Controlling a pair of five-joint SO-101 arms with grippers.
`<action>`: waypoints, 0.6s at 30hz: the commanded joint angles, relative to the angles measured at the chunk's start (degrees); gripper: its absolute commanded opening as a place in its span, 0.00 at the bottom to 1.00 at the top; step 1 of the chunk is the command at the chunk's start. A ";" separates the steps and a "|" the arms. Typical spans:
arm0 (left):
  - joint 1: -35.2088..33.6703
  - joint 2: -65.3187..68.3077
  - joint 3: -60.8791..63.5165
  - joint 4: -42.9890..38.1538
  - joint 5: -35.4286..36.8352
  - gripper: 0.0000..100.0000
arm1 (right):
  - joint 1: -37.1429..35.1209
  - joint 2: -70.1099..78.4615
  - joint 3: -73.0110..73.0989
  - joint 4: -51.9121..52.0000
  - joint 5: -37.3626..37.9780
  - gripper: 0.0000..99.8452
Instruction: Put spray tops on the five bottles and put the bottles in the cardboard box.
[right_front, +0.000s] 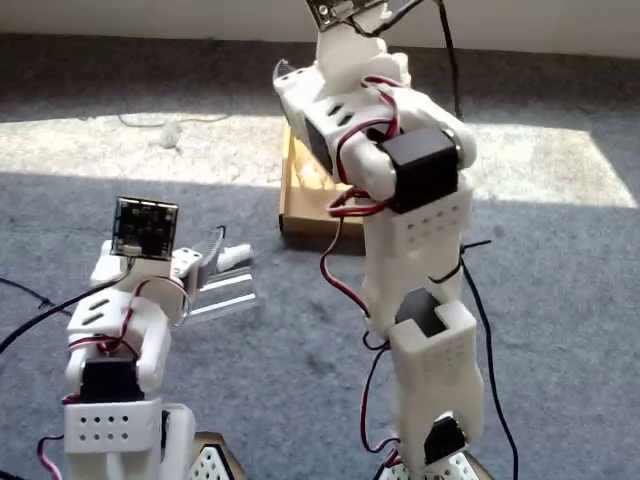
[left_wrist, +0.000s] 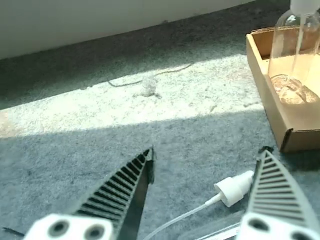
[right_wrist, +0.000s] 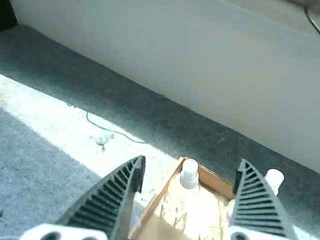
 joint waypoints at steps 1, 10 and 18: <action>-13.85 0.13 -4.44 0.26 -3.69 0.30 | -0.22 -5.67 -6.55 2.24 0.53 0.24; -41.19 13.49 -17.36 0.00 -12.04 0.30 | -0.40 -9.80 6.11 2.24 0.53 0.24; -49.36 52.00 -47.78 0.26 -13.71 0.30 | 0.04 -28.35 42.68 2.15 7.56 0.24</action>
